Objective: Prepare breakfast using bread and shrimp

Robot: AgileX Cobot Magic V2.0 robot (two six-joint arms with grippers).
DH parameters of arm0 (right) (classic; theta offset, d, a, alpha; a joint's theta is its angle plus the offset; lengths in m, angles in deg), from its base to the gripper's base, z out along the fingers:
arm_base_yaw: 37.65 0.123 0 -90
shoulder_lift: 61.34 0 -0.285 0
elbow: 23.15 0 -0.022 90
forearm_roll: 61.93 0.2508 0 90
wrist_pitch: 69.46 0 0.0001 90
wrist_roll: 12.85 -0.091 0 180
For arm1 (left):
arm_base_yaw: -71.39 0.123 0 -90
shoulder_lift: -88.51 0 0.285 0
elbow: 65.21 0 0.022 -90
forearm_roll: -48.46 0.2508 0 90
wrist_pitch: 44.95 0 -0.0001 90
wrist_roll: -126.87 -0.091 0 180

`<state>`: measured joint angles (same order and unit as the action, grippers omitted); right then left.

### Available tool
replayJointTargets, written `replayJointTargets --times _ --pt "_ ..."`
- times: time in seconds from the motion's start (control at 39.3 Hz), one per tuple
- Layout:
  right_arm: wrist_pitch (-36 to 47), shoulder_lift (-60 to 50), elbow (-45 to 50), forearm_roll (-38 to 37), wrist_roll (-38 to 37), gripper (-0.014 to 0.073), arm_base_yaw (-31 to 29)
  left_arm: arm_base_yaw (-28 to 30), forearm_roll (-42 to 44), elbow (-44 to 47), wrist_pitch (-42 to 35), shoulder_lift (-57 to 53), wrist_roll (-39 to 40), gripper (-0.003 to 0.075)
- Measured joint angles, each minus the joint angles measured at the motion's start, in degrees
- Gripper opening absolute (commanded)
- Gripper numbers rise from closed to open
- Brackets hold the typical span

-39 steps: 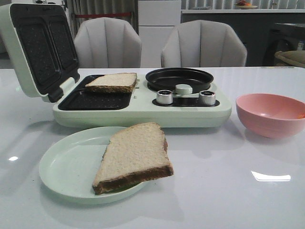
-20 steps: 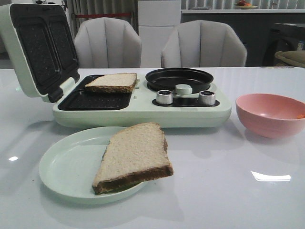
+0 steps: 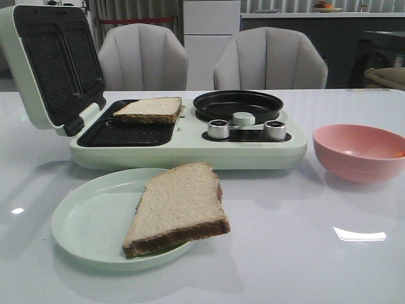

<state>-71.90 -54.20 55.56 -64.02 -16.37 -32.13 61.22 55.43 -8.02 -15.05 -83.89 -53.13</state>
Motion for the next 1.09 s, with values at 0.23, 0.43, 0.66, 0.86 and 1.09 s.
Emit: replayJointTargets --times 0.23,0.43,0.66,0.86,1.09 --pt "0.0 0.0 0.0 0.0 0.0 0.0146 0.0 -2.6 -0.1 0.1 -1.4 0.0 0.0 0.0624" --pt "2.4 0.0 0.1 0.0 0.0 0.0146 0.0 -3.1 -1.4 0.2 -1.5 0.0 0.6 0.0624" --pt "8.4 0.0 -1.1 0.6 -0.6 0.0146 0.0 -3.1 -3.6 0.2 -0.9 0.0 1.7 0.0624" --pt "-6.4 5.9 -13.7 1.5 -2.3 0.0146 0.0 -3.1 -4.1 0.2 -0.2 0.0 3.5 0.0624" --pt "-15.2 13.7 -17.5 1.6 -2.5 0.0146 0.0 -3.1 -4.1 0.2 -0.2 0.0 3.6 0.0624"
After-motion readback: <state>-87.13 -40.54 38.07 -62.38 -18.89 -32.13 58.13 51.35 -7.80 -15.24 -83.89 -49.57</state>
